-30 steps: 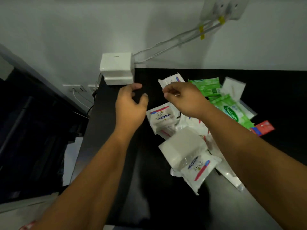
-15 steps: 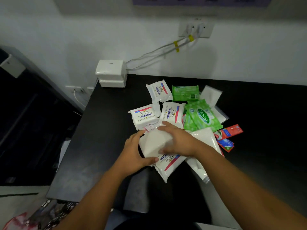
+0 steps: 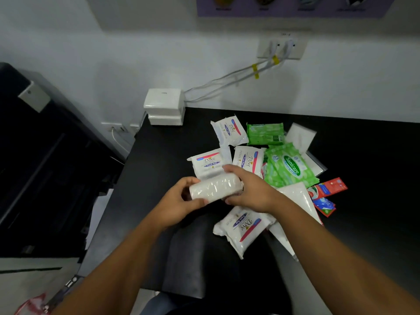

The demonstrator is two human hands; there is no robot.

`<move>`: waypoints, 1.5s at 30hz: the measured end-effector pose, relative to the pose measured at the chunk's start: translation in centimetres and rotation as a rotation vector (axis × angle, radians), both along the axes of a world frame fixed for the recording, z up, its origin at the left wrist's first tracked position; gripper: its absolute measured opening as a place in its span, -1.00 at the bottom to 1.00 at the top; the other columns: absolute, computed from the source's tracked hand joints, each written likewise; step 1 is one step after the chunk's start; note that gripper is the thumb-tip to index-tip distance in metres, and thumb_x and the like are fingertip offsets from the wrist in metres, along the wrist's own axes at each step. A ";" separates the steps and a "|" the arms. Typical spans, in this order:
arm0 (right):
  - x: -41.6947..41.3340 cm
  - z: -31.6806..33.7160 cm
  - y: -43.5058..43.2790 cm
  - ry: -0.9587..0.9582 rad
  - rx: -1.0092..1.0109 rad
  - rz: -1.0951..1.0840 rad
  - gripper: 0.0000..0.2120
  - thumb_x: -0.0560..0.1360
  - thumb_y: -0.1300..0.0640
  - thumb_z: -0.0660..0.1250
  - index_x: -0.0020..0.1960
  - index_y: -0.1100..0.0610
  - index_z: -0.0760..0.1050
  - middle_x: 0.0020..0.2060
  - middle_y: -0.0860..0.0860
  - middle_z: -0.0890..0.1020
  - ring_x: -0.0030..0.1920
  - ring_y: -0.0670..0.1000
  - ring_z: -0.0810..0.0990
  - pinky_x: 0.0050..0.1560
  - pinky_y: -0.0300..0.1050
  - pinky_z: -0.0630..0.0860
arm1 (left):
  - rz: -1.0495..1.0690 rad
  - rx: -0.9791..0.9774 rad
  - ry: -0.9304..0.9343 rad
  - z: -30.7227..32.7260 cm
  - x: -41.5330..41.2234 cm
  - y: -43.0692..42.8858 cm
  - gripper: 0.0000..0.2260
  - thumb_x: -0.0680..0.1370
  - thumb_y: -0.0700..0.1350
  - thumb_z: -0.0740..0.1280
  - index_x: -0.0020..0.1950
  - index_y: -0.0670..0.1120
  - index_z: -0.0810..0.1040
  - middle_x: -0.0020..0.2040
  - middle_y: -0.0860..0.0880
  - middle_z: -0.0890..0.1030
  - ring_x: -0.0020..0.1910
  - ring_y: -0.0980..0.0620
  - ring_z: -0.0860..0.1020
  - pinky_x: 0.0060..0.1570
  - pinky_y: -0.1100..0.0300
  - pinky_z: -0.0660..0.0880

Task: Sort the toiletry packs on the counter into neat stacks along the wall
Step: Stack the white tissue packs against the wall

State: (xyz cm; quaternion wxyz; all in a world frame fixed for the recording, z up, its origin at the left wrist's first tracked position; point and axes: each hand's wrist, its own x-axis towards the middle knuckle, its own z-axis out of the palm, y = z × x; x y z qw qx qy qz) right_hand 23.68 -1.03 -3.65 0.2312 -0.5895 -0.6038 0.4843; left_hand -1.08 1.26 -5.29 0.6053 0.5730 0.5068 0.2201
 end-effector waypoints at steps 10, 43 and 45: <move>-6.3 1.6 8.1 0.349 0.118 -0.411 -0.55 0.49 0.10 0.47 0.33 0.11 0.46 0.10 -0.02 0.66 0.06 -0.05 0.65 0.06 -0.14 0.61 | 0.192 -0.120 -0.136 3.5 -3.7 9.3 -0.54 0.51 0.24 0.35 0.20 -0.10 0.59 -0.07 -0.16 0.65 -0.24 -0.04 0.57 -0.25 0.12 0.51; -16.3 5.2 29.2 0.082 0.023 -0.614 -0.65 0.58 0.10 0.24 0.28 0.27 0.52 0.18 0.18 0.61 0.15 0.20 0.58 0.19 0.01 0.52 | 0.462 0.240 0.174 5.5 -7.3 32.2 -0.70 0.49 -0.03 0.47 0.15 -0.15 0.63 0.02 -0.11 0.68 0.01 -0.11 0.66 0.14 -0.06 0.59; -16.6 4.9 29.1 0.086 0.016 -0.620 -0.65 0.57 0.11 0.24 0.29 0.26 0.50 0.20 0.18 0.60 0.17 0.20 0.57 0.22 0.05 0.51 | 0.468 0.225 0.163 5.2 -7.2 32.1 -0.76 0.51 -0.03 0.46 0.10 -0.13 0.61 0.00 -0.12 0.68 0.01 -0.12 0.66 0.13 -0.06 0.59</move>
